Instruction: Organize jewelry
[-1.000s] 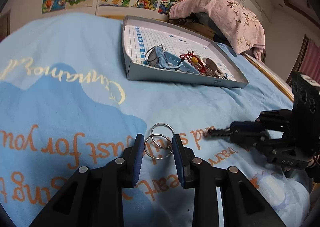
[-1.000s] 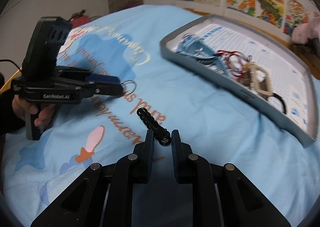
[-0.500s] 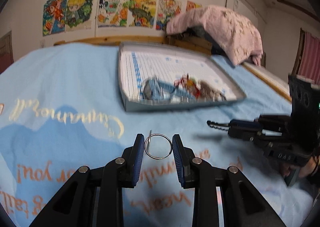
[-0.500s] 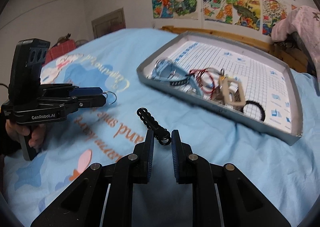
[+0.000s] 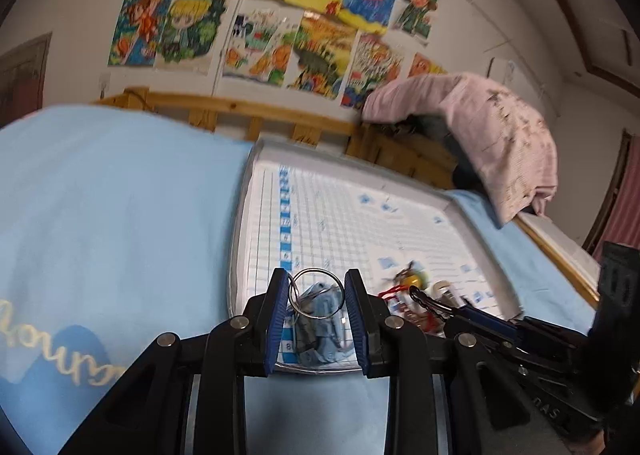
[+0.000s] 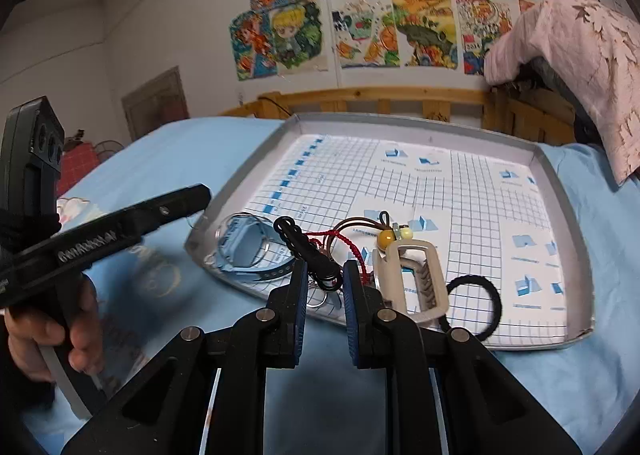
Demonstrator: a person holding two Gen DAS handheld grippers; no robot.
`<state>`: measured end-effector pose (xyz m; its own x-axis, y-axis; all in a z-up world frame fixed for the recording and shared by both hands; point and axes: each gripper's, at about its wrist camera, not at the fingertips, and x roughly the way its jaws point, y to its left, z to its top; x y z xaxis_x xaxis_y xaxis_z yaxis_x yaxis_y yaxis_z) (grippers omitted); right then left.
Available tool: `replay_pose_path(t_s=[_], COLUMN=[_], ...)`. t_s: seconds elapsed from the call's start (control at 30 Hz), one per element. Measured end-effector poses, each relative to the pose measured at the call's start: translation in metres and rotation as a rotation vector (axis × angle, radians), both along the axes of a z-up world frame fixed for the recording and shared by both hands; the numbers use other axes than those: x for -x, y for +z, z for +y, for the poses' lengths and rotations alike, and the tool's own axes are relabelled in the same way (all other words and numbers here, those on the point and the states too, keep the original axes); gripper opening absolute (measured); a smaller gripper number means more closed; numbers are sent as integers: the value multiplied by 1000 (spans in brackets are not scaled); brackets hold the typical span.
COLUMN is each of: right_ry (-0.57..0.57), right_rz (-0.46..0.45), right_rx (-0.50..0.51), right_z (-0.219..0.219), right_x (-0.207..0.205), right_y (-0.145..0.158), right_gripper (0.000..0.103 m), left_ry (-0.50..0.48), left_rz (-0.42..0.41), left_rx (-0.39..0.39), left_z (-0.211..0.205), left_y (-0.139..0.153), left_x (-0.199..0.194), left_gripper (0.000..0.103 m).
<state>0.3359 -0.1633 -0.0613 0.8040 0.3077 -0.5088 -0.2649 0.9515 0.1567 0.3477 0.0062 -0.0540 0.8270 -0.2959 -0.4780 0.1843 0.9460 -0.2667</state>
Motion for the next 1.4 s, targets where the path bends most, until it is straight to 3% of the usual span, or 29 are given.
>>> replay_pose_path(t_s=[0.13,0.17,0.23,0.3,0.33,0.43,0.57,0.67,0.87,1.03,1.13,1.4], right_ry=[-15,-17,-34,-49,-56,-103,-160,-189,-232,-230,-223,-217], right_rz=[32,35,34,17,9,-36,-148,-209,-282,-301,-305,-308], right_rx=[14,16,11,-7,-13,-57,-90,-96,-105,-101,-95,-93], right_z=[6,6,6,3,1,-7,-20,-29,-43,-47,-46,-45], right_x=[-9,-10,-10,-6,-3,13,54,79,111,120,121,123], right_y=[-8,-9,-8,-7,-6,-2,6,11,15,15,15,15], right_gripper=[16,21,35,39,39,42,66,75,85,86,96,96], left_ry=[18,18,24,20,41,60,105,119,145,144,146,150], left_rz=[25,32,46,39,26,-16,-83,-158,-220,-232,-234,-218], left_rx=[-7,-9,-6,11,13,29,-1,-32,-87,-94,-93,-80], left_z=[1,1,3,5,8,13,19,21,18,17,17,24], left_y=[-8,-9,-11,-9,-7,1,10,18,28,32,33,34], left_x=[3,4,8,14,21,43,84,114,139,141,142,142], left_gripper=[28,30,39,64,71,80,103,103,103,103,103,103])
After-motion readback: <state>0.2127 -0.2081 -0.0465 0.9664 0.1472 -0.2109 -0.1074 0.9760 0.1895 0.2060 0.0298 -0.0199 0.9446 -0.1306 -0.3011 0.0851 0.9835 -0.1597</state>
